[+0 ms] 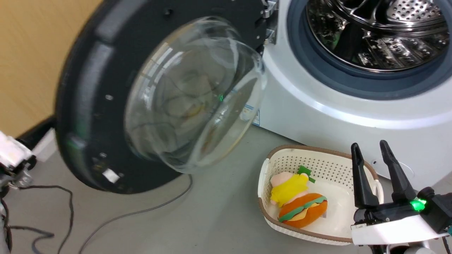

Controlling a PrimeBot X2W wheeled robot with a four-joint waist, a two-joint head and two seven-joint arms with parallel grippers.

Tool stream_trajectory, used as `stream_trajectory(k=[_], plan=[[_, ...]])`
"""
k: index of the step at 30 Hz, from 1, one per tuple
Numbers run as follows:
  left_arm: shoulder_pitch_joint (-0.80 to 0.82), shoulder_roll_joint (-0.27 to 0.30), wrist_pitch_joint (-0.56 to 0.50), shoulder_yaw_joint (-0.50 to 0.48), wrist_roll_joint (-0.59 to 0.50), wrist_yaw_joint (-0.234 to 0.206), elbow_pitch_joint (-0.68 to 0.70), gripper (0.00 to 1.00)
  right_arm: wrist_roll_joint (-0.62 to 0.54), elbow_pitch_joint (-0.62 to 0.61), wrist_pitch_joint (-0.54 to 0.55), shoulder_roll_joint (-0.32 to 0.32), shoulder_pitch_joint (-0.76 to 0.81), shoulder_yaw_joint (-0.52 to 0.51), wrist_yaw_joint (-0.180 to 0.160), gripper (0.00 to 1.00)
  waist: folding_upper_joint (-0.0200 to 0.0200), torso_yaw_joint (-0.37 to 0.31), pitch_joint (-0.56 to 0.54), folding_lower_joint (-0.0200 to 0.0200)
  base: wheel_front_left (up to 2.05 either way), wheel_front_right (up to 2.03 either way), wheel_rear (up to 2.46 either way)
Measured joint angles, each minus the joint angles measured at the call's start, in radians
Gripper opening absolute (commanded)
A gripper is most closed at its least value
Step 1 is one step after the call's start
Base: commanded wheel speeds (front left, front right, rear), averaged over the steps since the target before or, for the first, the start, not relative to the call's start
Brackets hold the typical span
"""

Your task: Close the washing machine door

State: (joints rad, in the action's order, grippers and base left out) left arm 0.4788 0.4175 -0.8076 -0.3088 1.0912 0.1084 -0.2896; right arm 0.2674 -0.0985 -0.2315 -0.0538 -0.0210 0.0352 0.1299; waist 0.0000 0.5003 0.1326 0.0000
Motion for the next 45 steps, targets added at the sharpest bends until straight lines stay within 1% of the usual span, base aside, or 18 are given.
stream_trajectory(k=[5, 12, 16, 18, 22, 25, 33, 39, 45], plan=[[-0.068, 0.020, -0.092, 0.107, 0.067, 0.009, 0.166, 0.00, 0.006, -0.003, -0.010, 0.000, 0.000, 0.003, 0.000, 1.00, 0.0000, 0.023, 0.002, 0.0000, 0.00, 0.00, 0.00], [-0.124, 0.020, -0.171, 0.235, 0.174, 0.017, 0.340, 0.00, 0.016, -0.012, -0.021, 0.001, -0.004, -0.013, 0.000, 1.00, 0.0000, 0.050, 0.008, 0.0000, 0.00, 0.00, 0.00], [-0.130, -0.012, -0.178, 0.316, 0.207, 0.018, 0.397, 0.00, 0.016, -0.024, -0.023, 0.001, -0.004, -0.043, 0.000, 1.00, 0.0000, 0.043, 0.003, 0.0000, 0.00, 0.00, 0.00], [-0.130, -0.028, -0.178, 0.361, 0.209, 0.018, 0.426, 0.00, 0.015, -0.027, -0.026, 0.001, -0.004, -0.045, 0.000, 1.00, 0.0000, 0.029, 0.001, 0.0000, 0.00, 0.00, 0.00], [-0.129, -0.072, -0.171, 0.452, 0.225, 0.018, 0.456, 0.00, 0.015, -0.028, -0.026, 0.001, -0.003, -0.049, 0.000, 1.00, 0.0000, -0.017, 0.002, 0.0000, 0.00, 0.00, 0.00], [-0.120, -0.106, -0.156, 0.508, 0.238, 0.018, 0.449, 0.00, 0.015, -0.029, -0.026, 0.001, -0.004, -0.049, 0.000, 1.00, 0.0000, -0.058, 0.003, 0.0000, 0.00, 0.00, 0.00], [-0.039, -0.173, -0.040, 0.600, 0.253, 0.018, 0.331, 0.00, 0.016, -0.031, -0.026, 0.002, -0.009, -0.049, 0.000, 1.00, 0.0000, -0.190, 0.015, 0.0000, 0.00, 0.00, 0.00], [-0.004, -0.187, 0.038, 0.680, 0.261, 0.018, 0.286, 0.00, 0.016, -0.034, -0.026, 0.002, -0.017, -0.061, 0.000, 1.00, 0.0000, -0.298, 0.033, 0.0000, 0.00, 0.00, 0.00], [0.014, -0.194, 0.131, 0.727, 0.289, 0.018, 0.254, 0.00, 0.030, -0.034, -0.026, 0.002, -0.039, -0.057, 0.000, 1.00, 0.0000, -0.395, 0.060, 0.0000, 0.00, 0.00, 0.00]])
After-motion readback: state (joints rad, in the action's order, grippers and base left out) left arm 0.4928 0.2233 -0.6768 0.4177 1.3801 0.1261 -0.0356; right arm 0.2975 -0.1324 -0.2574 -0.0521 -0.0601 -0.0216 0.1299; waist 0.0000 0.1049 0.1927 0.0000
